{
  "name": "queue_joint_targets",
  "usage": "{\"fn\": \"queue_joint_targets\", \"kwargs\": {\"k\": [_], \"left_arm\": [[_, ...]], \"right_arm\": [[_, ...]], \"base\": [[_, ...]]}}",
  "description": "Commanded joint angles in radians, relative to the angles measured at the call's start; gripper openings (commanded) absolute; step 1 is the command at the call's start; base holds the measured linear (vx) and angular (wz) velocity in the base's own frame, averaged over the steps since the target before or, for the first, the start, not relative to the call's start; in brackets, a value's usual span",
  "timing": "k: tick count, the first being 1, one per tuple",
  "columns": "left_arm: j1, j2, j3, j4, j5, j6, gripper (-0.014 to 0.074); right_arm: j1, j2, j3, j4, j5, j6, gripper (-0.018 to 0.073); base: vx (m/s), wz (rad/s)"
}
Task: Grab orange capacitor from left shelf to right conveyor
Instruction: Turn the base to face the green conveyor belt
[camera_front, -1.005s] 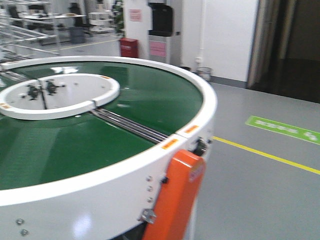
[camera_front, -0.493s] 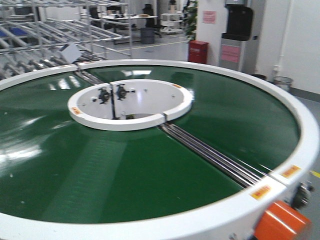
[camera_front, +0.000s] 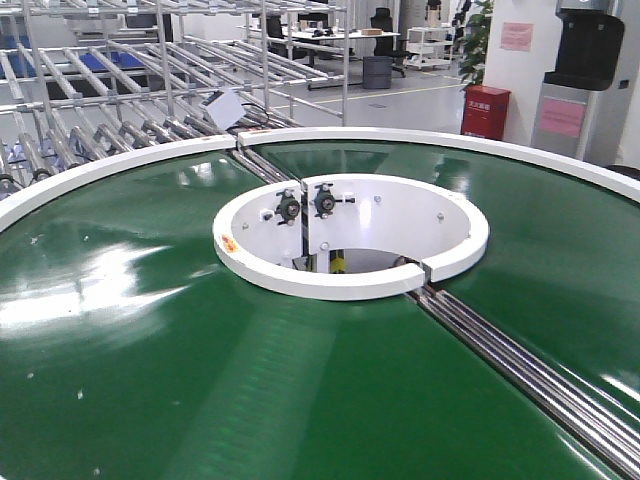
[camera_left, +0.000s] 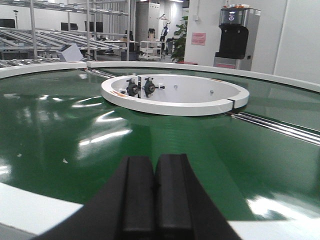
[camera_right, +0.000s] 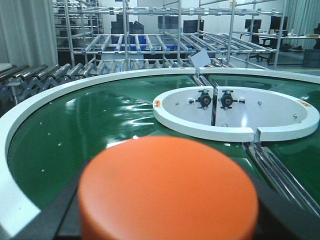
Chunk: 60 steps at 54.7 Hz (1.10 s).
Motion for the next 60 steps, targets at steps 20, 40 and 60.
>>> {"fn": "queue_joint_targets", "kwargs": {"k": [20, 40, 60], "left_arm": [[-0.008, -0.004, -0.03, -0.005, -0.081, -0.006, -0.0006], [-0.008, -0.004, -0.03, -0.005, -0.081, -0.006, -0.0006], [-0.008, -0.004, -0.03, -0.005, -0.081, -0.006, -0.0006]], "right_arm": [[-0.001, 0.011, -0.025, -0.014, -0.09, -0.001, -0.0007], [-0.001, 0.011, -0.025, -0.014, -0.09, -0.001, -0.0007], [-0.001, 0.011, -0.025, -0.014, -0.09, -0.001, -0.0007]], "base": [[0.2, 0.02], [0.09, -0.07], [0.0, 0.0]]}}
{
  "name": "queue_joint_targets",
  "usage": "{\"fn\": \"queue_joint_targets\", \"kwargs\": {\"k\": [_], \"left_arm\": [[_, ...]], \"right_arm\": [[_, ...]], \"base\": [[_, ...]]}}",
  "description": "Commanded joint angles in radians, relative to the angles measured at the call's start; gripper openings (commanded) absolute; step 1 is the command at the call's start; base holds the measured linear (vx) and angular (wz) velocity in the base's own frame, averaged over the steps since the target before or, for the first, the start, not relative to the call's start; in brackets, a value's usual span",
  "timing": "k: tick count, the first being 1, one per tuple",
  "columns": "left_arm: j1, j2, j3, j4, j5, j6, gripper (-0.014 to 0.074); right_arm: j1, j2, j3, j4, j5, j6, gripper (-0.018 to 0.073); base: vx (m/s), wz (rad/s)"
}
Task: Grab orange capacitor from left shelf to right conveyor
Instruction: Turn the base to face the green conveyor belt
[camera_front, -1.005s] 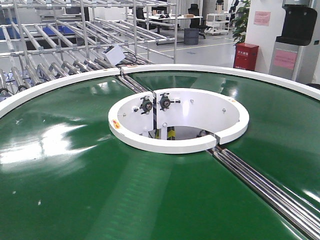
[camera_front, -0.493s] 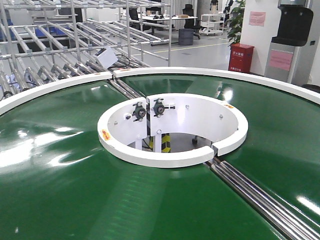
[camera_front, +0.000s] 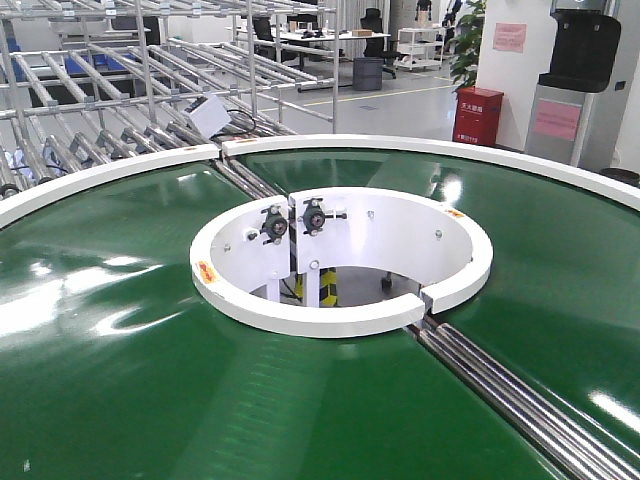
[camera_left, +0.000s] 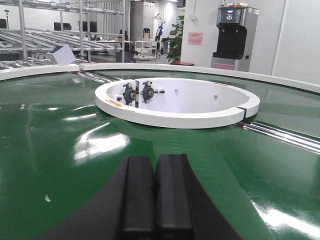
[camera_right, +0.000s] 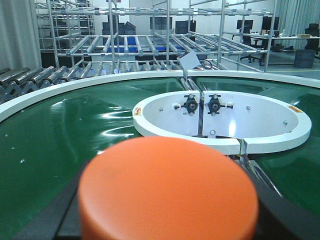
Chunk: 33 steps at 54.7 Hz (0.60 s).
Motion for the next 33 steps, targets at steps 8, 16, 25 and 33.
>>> {"fn": "queue_joint_targets", "kwargs": {"k": [8, 16, 25, 33], "left_arm": [[-0.008, -0.004, -0.03, -0.005, -0.081, -0.006, -0.0006], [-0.008, -0.004, -0.03, -0.005, -0.081, -0.006, -0.0006], [-0.008, -0.004, -0.03, -0.005, -0.081, -0.006, -0.0006], [-0.008, -0.004, -0.03, -0.005, -0.081, -0.006, -0.0006]], "right_arm": [[-0.001, 0.011, -0.025, -0.014, -0.09, -0.001, -0.0007], [-0.001, 0.011, -0.025, -0.012, -0.097, -0.001, -0.0007], [-0.001, 0.011, -0.025, -0.006, -0.099, 0.0, -0.0007], [-0.001, 0.058, -0.005, -0.048, -0.158, 0.0, -0.0007]], "base": [[0.0, 0.0], [0.0, 0.0], [0.0, 0.0], [0.0, 0.0]]}}
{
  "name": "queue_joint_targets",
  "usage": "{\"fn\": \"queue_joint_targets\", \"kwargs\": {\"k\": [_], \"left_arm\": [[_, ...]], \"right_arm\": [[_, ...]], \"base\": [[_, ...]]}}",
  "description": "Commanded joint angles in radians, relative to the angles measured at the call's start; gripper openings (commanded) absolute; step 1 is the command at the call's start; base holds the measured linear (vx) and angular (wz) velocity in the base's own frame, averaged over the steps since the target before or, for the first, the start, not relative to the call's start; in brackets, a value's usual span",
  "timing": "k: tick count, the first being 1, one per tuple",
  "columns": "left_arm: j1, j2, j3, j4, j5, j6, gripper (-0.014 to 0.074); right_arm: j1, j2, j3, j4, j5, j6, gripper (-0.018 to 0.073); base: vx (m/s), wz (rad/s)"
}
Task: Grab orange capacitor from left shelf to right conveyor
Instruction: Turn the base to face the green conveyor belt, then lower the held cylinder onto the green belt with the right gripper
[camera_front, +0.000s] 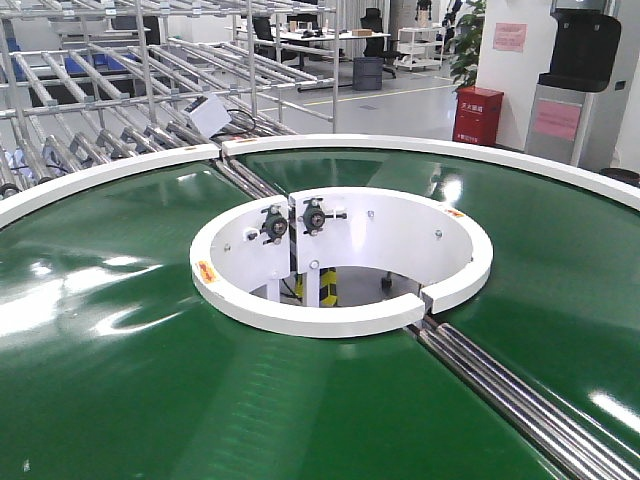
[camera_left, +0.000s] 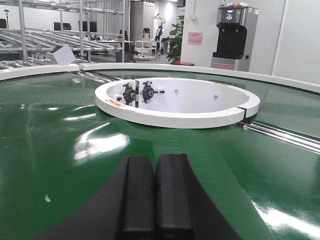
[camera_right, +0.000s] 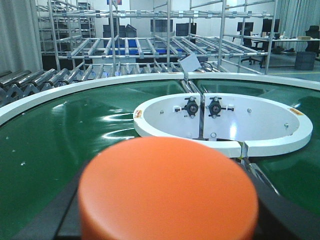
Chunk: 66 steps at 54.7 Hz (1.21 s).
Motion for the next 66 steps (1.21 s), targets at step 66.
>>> {"fn": "queue_joint_targets", "kwargs": {"k": [66], "left_arm": [[-0.008, -0.004, -0.03, -0.005, -0.081, -0.006, -0.0006]], "right_arm": [[-0.321, 1.528, -0.107, 0.07, -1.353, -0.131, -0.0006]], "base": [[0.0, 0.0]]}}
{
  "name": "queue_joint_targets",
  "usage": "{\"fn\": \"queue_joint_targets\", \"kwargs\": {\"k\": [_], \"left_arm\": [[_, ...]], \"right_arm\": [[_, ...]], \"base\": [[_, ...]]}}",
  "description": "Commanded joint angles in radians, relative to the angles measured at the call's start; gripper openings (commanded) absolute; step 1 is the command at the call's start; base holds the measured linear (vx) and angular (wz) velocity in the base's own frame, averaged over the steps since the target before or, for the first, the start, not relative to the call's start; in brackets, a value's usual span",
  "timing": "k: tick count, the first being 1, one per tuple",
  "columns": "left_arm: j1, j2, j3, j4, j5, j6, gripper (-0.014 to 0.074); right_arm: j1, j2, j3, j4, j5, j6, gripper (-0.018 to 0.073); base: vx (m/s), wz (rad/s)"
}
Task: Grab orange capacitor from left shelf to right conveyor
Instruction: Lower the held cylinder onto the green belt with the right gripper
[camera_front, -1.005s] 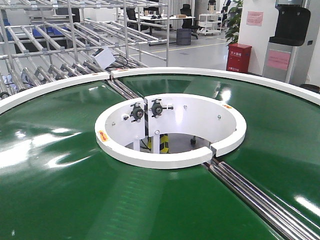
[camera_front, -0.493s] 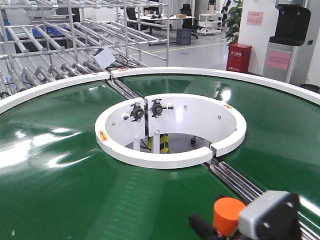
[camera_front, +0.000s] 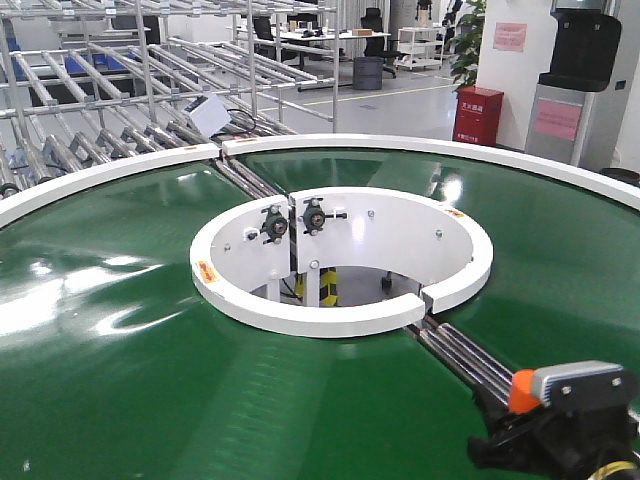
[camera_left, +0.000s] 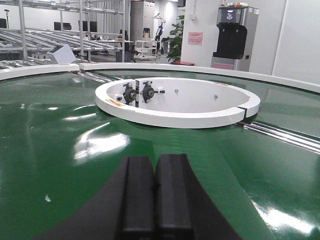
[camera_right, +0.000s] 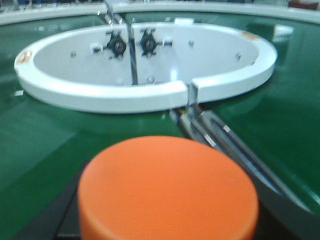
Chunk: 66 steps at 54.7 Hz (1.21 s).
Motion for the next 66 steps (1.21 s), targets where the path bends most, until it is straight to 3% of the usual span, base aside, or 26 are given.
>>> {"fn": "queue_joint_targets", "kwargs": {"k": [1, 14, 27, 35, 36, 46, 54, 66], "left_arm": [[-0.008, -0.004, -0.03, -0.005, -0.081, -0.006, -0.0006], [-0.008, -0.004, -0.03, -0.005, -0.081, -0.006, -0.0006], [-0.008, -0.004, -0.03, -0.005, -0.081, -0.006, -0.0006], [-0.008, -0.004, -0.03, -0.005, -0.081, -0.006, -0.0006], [-0.008, -0.004, -0.03, -0.005, -0.081, -0.006, -0.0006], [-0.008, -0.004, -0.03, -0.005, -0.081, -0.006, -0.0006], [-0.008, -0.004, -0.03, -0.005, -0.081, -0.006, -0.0006], [-0.008, -0.004, -0.03, -0.005, -0.081, -0.006, -0.0006]], "right_arm": [[0.016, 0.054, -0.041, -0.075, -0.14, 0.004, -0.0006], [0.043, 0.224, -0.113, -0.237, -0.188, -0.006, -0.0003], [0.043, 0.283, -0.112, -0.241, -0.189, -0.058, 0.0055], [0.043, 0.285, -0.112, -0.259, -0.183, -0.057, 0.017], [0.043, 0.285, -0.112, -0.298, -0.183, -0.044, 0.037], [0.043, 0.285, -0.112, -0.286, -0.184, -0.042, 0.0596], [0.043, 0.267, -0.112, -0.287, -0.182, -0.025, 0.0676], [0.043, 0.142, -0.112, -0.288, -0.13, -0.01, 0.0658]], "base": [[0.0, 0.0], [0.0, 0.0], [0.0, 0.0], [0.0, 0.0], [0.0, 0.0], [0.0, 0.0], [0.0, 0.0], [0.0, 0.0]]}}
